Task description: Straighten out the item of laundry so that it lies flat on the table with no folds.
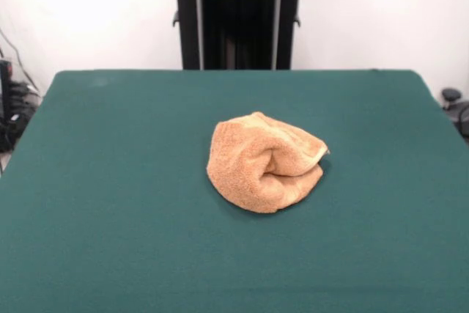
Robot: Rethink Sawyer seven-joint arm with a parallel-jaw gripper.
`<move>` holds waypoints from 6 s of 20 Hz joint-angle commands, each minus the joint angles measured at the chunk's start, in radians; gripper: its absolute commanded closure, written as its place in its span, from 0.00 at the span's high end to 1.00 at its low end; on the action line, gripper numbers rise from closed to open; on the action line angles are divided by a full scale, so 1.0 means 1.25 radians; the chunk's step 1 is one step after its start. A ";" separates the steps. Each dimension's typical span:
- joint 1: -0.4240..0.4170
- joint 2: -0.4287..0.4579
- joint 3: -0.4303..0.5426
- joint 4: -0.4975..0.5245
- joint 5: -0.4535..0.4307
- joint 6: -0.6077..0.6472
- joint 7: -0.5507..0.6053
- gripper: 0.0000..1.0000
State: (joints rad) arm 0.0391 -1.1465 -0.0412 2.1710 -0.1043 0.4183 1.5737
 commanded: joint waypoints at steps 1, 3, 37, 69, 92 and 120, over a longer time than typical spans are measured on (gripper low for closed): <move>0.042 0.141 -0.045 -0.035 -0.061 -0.113 0.181 1.00; 0.053 0.161 -0.057 -0.040 -0.065 -0.139 0.182 1.00; -0.079 0.245 0.080 0.086 -0.029 -0.704 0.288 1.00; -0.034 0.456 0.002 0.054 0.036 -1.055 0.309 1.00; -0.053 0.649 0.032 -0.032 0.024 -1.204 0.292 1.00; 0.003 0.655 0.014 -0.035 0.167 -1.252 0.194 1.00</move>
State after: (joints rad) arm -0.0174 -0.3280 -0.0616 2.2206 -0.0097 -1.2052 1.6606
